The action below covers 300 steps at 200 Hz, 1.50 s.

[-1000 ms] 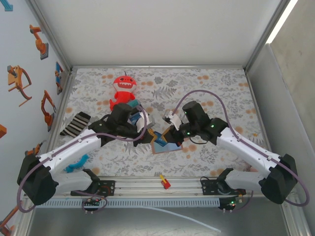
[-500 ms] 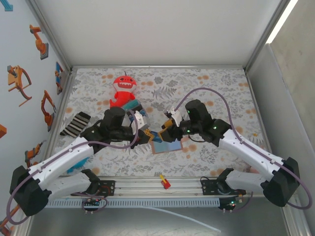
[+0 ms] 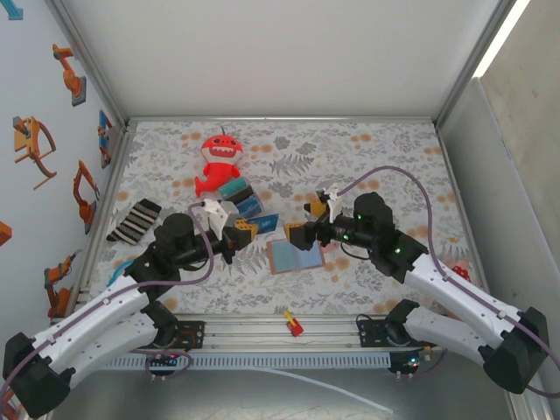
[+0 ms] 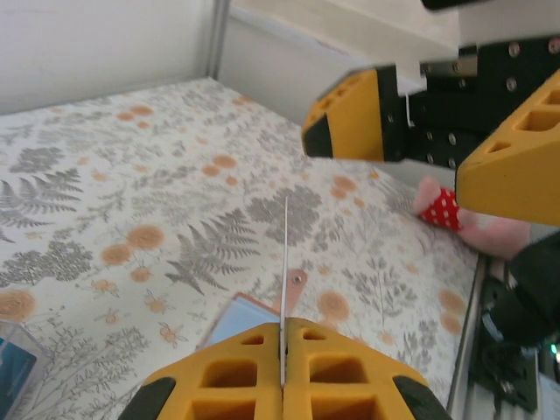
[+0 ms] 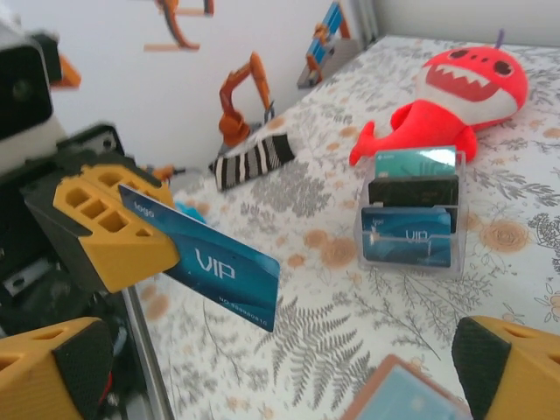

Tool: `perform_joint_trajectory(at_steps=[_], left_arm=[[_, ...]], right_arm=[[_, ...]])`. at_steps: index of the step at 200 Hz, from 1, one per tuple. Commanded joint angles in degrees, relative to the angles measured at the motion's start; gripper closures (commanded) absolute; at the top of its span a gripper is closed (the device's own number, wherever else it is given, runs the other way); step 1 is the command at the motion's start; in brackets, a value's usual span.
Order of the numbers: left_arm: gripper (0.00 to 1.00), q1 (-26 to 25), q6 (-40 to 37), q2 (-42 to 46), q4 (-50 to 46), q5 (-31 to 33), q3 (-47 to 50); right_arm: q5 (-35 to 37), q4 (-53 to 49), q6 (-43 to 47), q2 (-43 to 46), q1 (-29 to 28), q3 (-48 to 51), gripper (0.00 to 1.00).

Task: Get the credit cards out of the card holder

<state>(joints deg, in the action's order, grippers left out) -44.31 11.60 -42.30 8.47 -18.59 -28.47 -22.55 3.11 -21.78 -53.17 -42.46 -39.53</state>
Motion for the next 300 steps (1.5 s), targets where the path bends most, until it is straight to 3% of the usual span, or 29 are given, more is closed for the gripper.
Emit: perform_joint_trajectory(at_steps=[1, 46, 113, 146, 233, 261, 281, 300], left_arm=[[1.00, 0.11, 10.14, 1.36, 13.66, 5.67, 3.06], [1.00, -0.19, 17.19, -0.53, 23.82, 6.64, 4.90], [1.00, -0.40, 22.76, -3.32, 30.16, 5.38, 5.86], [1.00, -0.33, 23.13, -3.31, 30.23, 5.15, 6.06], [1.00, -0.34, 23.98, -4.61, 30.61, 5.05, 5.75], [0.71, -0.25, 24.10, -3.83, 28.39, 5.45, 5.32], [0.55, -0.06, 22.77, -2.66, 24.55, 5.65, 4.29], [0.48, 0.22, 19.84, -0.52, 18.00, 6.49, 2.30]], right_arm=[[2.57, 11.36, -7.40, 0.42, 0.27, 2.82, 0.01], [-1.48, 23.24, -14.47, -6.31, 0.47, 3.91, 0.03], [-9.32, 39.32, -21.43, -15.61, 0.53, 2.09, 0.23], [-11.60, 41.01, -21.71, -16.76, 0.53, 1.07, 0.37], [-17.67, 46.10, -24.24, -19.59, 0.53, -1.20, 0.87], [-18.36, 46.10, -24.27, -19.43, 0.53, -1.11, 1.00], [-18.04, 45.87, -23.93, -19.08, 0.53, -0.68, 1.00], [-18.05, 45.58, -23.74, -18.97, 0.54, -0.30, 1.00]])
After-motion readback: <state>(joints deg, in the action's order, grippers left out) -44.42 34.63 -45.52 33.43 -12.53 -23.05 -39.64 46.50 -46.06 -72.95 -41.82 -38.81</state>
